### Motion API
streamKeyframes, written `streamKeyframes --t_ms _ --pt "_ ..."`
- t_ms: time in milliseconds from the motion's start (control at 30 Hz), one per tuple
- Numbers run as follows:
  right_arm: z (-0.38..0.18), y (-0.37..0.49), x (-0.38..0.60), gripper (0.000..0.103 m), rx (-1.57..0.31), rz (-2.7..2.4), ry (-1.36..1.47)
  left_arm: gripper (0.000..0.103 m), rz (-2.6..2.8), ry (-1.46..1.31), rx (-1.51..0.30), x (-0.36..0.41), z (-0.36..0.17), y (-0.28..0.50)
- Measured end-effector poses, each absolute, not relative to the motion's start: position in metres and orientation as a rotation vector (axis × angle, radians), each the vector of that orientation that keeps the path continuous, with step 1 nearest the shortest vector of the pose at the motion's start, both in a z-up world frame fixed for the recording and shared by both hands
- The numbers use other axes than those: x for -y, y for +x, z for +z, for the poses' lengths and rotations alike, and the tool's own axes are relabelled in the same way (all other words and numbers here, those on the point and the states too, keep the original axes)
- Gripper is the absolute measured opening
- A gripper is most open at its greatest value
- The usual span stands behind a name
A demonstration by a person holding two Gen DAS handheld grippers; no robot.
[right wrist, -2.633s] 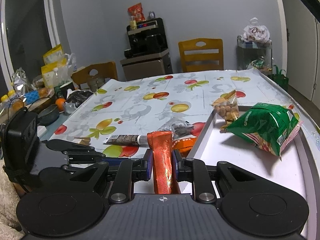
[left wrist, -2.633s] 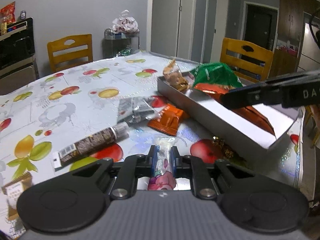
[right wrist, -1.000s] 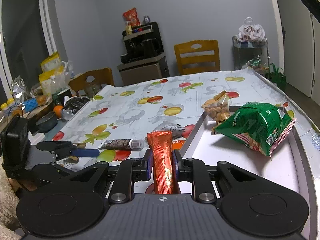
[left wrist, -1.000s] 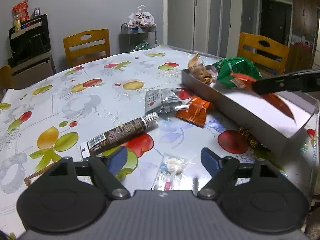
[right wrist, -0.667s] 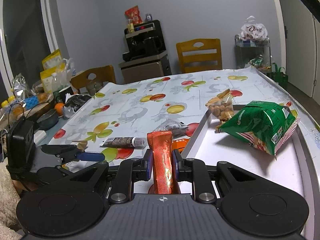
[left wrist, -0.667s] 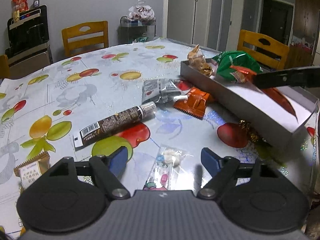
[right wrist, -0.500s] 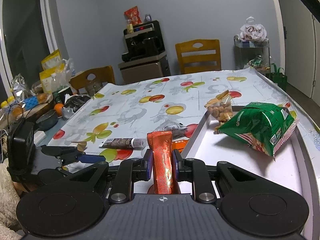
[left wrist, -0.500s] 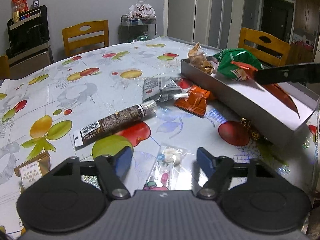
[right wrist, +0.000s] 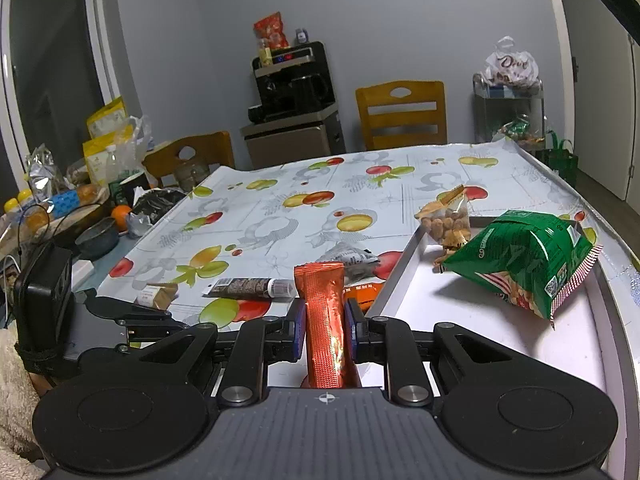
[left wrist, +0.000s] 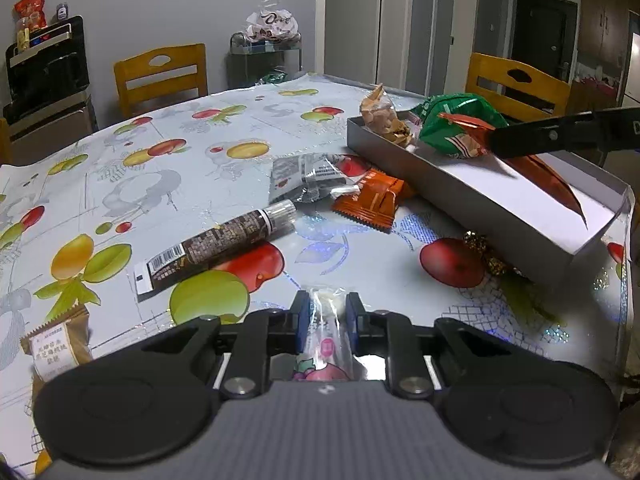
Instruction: Organize snacks
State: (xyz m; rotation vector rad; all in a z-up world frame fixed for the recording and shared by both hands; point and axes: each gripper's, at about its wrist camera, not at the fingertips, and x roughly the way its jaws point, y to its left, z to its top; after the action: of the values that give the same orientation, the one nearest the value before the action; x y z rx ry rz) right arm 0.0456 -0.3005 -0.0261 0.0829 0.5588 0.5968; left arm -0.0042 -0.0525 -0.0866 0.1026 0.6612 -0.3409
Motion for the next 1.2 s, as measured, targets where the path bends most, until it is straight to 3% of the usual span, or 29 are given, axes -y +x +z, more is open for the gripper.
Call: streamKeyframes --t_ms 467,1200 --pt "-0.023 0.047 0.315 0.022 -0.535 0.581 0.094 0.016 -0.356 0.089 -0.569 0.058 -0.050 -0.004" --pt "-0.028 0.049 0.402 0.022 -0.488 0.360 0.176 0.016 -0.591 0.105 -0.428 0.156 0.011 0.025"
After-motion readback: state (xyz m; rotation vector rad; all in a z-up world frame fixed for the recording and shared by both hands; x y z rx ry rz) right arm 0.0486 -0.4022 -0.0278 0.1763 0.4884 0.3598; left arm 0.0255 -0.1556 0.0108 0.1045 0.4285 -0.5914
